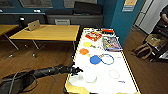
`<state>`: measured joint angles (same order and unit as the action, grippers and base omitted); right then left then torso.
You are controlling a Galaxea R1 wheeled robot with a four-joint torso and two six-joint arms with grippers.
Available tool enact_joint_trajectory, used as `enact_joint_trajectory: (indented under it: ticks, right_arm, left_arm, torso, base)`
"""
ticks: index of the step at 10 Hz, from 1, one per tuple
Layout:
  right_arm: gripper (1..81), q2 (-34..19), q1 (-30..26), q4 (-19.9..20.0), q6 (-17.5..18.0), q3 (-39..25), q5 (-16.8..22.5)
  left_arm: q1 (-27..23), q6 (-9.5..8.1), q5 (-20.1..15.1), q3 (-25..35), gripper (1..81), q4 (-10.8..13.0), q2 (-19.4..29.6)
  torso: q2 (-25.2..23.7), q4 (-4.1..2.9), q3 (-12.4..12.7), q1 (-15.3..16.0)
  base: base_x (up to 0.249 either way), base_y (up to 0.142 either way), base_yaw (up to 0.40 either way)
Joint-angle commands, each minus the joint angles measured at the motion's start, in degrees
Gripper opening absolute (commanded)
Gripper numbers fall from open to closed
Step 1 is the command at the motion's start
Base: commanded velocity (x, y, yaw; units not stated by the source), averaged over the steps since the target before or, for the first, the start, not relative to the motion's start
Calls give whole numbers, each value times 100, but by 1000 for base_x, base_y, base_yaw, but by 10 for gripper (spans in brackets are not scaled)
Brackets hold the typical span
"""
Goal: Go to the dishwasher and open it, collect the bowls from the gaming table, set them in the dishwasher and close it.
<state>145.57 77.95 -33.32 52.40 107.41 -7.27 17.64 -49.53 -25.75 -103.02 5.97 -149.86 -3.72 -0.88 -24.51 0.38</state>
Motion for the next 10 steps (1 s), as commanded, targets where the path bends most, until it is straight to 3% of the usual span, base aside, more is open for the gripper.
enact_joint_trajectory:
  ticks: [1,10]
  right_arm:
    - [10,-122,-143,-131,-2,-125,217]
    - [10,-104,-134,-131,-1,-63,208]
  left_arm:
    - [-748,-4,-142,-33,811,9,-176]
    - [-626,-4,-150,-368,811,18,-765]
  torso:
    - [0,0,0,0]
    - [0,0,-2,0]
  base:
    - [0,0,0]
    - [0,0,0]
